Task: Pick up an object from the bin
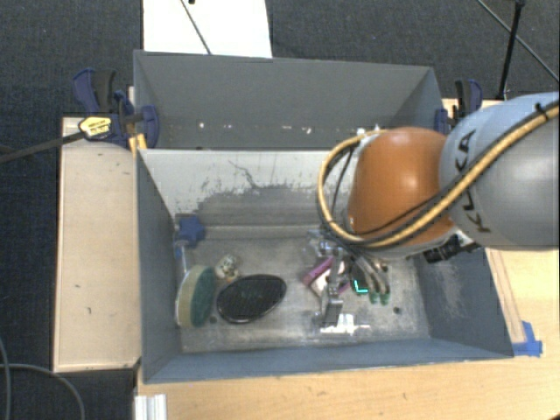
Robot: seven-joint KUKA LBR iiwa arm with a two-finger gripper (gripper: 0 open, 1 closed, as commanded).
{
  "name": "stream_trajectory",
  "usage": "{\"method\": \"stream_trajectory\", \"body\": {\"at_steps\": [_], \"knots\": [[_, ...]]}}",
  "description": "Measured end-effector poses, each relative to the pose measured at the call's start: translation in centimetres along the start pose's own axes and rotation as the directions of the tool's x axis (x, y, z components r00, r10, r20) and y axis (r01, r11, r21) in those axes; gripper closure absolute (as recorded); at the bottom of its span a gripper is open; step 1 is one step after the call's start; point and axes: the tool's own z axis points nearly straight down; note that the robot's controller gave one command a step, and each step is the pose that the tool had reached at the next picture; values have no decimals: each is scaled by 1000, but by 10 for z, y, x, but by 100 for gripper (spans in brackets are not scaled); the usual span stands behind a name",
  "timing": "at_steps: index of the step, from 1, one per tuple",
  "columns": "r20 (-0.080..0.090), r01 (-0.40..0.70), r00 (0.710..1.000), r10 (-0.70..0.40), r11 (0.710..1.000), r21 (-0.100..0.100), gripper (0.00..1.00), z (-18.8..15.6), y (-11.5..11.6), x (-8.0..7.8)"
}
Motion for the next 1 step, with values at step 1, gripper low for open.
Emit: {"method": "stream_trajectory", "body": {"at_steps": [1], "knots": [[9,171,985,-171,985,-2,0,104,92,-10]]}}
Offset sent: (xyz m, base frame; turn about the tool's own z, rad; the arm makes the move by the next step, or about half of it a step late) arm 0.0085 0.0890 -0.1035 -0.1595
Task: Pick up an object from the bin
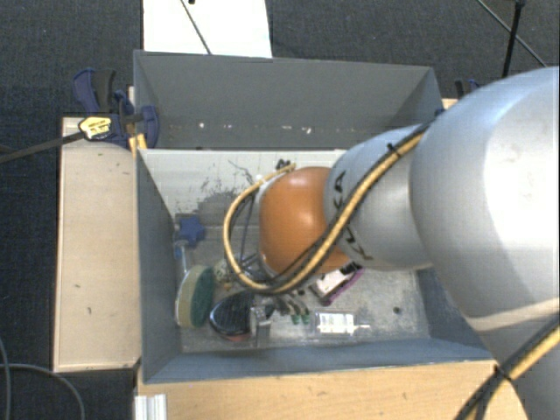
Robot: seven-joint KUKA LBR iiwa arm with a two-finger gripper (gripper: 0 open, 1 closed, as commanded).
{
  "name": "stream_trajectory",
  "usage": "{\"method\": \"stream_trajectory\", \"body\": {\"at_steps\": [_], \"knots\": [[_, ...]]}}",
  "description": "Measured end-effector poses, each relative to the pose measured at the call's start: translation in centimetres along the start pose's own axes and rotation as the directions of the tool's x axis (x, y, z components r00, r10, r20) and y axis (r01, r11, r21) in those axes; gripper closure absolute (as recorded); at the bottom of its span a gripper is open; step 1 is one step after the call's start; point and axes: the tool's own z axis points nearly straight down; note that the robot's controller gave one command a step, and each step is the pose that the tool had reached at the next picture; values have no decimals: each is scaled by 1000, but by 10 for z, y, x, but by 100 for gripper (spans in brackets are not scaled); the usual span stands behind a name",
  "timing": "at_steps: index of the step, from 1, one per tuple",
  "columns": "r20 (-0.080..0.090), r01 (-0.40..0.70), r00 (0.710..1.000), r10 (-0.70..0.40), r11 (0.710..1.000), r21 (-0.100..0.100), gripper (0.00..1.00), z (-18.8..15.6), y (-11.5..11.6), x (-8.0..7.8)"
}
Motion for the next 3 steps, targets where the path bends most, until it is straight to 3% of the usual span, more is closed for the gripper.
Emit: {"method": "stream_trajectory", "body": {"at_steps": [1,2,3], "knots": [[9,-10,1000,10,1000,-2,100,-6,-1,-3],[5,3,1000,-3,1000,2,100,-128,24,0],[8,43,999,-43,999,2,100,-280,38,2]]}}
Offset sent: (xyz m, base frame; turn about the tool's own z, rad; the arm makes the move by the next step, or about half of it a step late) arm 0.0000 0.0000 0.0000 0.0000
